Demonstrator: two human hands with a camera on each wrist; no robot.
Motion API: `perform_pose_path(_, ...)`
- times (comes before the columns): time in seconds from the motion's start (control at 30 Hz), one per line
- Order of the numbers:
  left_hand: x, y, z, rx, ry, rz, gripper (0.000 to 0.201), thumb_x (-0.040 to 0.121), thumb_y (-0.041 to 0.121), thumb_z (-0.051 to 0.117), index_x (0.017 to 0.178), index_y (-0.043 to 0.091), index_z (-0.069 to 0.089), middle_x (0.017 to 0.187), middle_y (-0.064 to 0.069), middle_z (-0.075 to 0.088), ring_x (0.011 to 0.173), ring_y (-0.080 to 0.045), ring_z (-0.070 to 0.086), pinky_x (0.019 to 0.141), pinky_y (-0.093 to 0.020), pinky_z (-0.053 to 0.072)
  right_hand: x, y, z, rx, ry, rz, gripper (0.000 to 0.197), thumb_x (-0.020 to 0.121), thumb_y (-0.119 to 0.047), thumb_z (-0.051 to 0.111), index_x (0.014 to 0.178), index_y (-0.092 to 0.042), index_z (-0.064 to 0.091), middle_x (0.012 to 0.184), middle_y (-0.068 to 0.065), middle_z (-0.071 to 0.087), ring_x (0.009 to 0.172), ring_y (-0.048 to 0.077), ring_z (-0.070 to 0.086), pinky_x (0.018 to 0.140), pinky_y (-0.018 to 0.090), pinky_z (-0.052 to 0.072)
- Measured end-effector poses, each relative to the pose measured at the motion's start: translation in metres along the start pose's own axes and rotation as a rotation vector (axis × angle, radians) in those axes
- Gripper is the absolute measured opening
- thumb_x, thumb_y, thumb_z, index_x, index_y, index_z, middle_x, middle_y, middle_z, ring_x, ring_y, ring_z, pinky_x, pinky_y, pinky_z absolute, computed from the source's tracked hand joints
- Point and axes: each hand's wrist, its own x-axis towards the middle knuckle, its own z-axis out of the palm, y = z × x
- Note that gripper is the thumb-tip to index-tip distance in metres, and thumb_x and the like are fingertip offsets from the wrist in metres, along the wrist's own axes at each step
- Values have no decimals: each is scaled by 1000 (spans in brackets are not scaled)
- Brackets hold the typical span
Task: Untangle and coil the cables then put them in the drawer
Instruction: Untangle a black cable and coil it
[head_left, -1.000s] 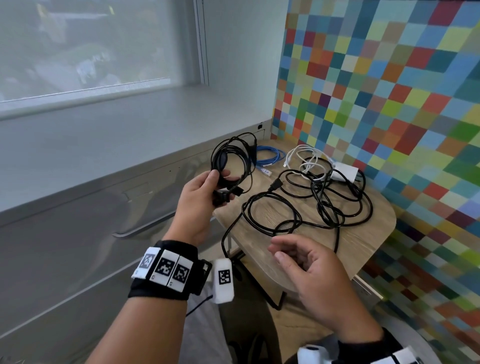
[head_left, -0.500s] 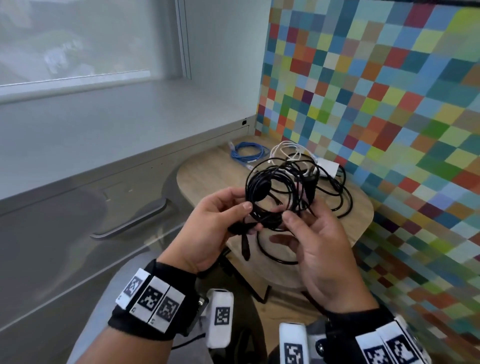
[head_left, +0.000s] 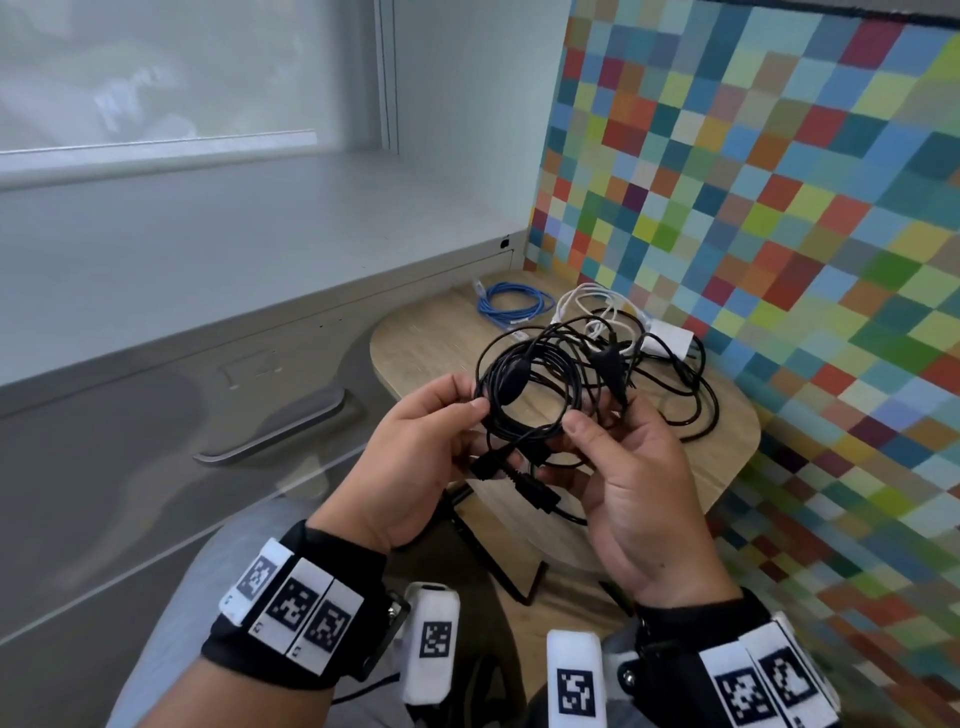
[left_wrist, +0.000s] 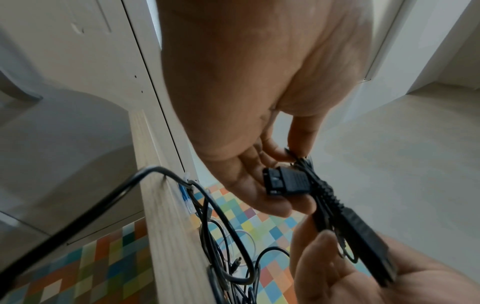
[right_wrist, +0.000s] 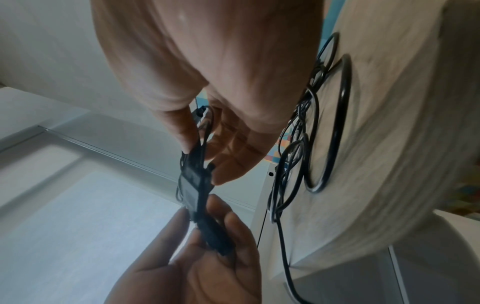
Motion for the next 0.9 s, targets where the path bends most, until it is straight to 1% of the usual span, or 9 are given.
perform_pose_path(0.07, -4, 2, -2, -40, 16, -15, 18, 91, 15, 58, 108, 8, 58, 89, -23, 59, 68, -33, 64, 59, -37, 56, -1, 3, 6, 19, 2, 11, 13, 99, 1, 60, 101, -12, 62, 87, 4, 70, 78, 25, 72, 63, 36, 59)
perform_pose_path(0.17, -7, 1, -7, -80, 54, -16, 10, 89, 18, 62, 97, 13, 62, 105, -16, 53, 71, -30, 53, 52, -36, 55, -2, 7, 14, 49, 5, 22, 15, 99, 2, 58, 97, -13, 62, 82, 3, 68, 76, 24, 71, 74, 42, 60)
perform_pose_path(0.3, -11, 0, -13, -11, 84, 29, 6, 96, 16, 59, 99, 10, 61, 97, -18, 60, 69, -26, 64, 63, -36, 58, -3, 14, 20, 126, -8, 55, 14, 99, 0, 58, 97, -12, 64, 88, 7, 67, 86, 29, 69, 88, 50, 60)
perform_pose_path(0.4, -14, -2, -19, 95, 112, 91, 14, 102, 9, 55, 91, 13, 62, 87, -6, 68, 73, -16, 65, 69, -28, 54, -4, 19, 24, 163, -9, 56, 15, 99, 0, 57, 98, -13, 64, 89, 6, 66, 89, 28, 67, 91, 50, 58)
perform_pose_path(0.47, -14, -2, -24, 105, 145, 122, 13, 101, 7, 58, 89, 13, 62, 86, -5, 70, 78, -19, 66, 75, -32, 56, -5, 22, 28, 191, -11, 53, 19, 99, 4, 55, 97, -13, 63, 86, 4, 67, 86, 24, 68, 89, 48, 58)
perform_pose_path(0.57, -15, 0, -36, 68, 205, 176, 3, 97, 10, 63, 95, 10, 62, 95, -14, 69, 89, -29, 65, 88, -48, 52, -6, 22, 31, 266, -16, 67, 25, 98, 8, 51, 91, -14, 60, 85, 6, 67, 83, 20, 68, 82, 42, 62)
perform_pose_path(0.7, -20, 5, -43, 62, 204, 183, 4, 102, 8, 57, 98, 9, 59, 95, -15, 71, 83, -26, 68, 74, -38, 57, -8, 22, 37, 265, -45, 77, 25, 92, 0, 58, 82, -20, 69, 82, 5, 68, 74, 17, 70, 71, 37, 62)
perform_pose_path(0.8, -23, 6, -41, 106, 218, 205, 7, 103, 10, 56, 97, 11, 60, 85, -11, 68, 72, -19, 68, 68, -35, 57, -9, 23, 41, 243, -37, 105, 13, 94, -8, 59, 90, -18, 67, 79, 7, 67, 71, 18, 67, 61, 34, 59)
perform_pose_path(0.9, -23, 8, -42, 164, 222, 227, 10, 102, 16, 57, 93, 15, 62, 79, -5, 69, 67, -19, 63, 61, -33, 54, -10, 23, 40, 192, -33, 134, 7, 97, -13, 58, 97, -18, 64, 78, 5, 66, 70, 18, 66, 53, 31, 52)
